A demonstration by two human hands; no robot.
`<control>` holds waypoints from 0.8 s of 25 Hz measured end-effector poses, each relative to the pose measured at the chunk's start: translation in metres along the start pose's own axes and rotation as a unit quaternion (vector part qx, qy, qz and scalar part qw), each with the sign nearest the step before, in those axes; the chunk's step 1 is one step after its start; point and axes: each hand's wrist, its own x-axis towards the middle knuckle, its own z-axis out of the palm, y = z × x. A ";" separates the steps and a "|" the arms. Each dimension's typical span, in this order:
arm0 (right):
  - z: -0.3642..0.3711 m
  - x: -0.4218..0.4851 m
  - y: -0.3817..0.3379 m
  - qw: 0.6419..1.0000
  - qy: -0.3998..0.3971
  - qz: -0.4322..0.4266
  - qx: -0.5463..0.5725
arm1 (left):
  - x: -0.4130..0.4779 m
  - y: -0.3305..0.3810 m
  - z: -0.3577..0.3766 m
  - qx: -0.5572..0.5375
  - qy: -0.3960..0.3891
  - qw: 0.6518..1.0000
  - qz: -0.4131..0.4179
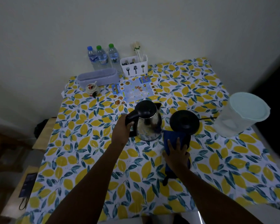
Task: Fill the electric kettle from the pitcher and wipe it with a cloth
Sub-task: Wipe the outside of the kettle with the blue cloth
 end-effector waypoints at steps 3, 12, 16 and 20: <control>0.003 0.001 0.001 1.000 0.025 0.005 0.005 | -0.011 -0.013 0.007 -0.010 0.000 0.999 -0.032; 0.036 -0.027 -0.025 0.994 0.070 -0.083 -0.029 | -0.108 -0.093 0.025 0.242 -0.277 0.919 -0.139; 0.058 -0.046 -0.062 0.985 0.056 -0.162 -0.033 | -0.150 -0.119 0.019 0.247 -0.294 0.900 -0.208; 0.058 -0.040 -0.105 0.975 0.033 -0.215 -0.049 | -0.150 -0.122 0.017 0.255 -0.304 0.894 -0.207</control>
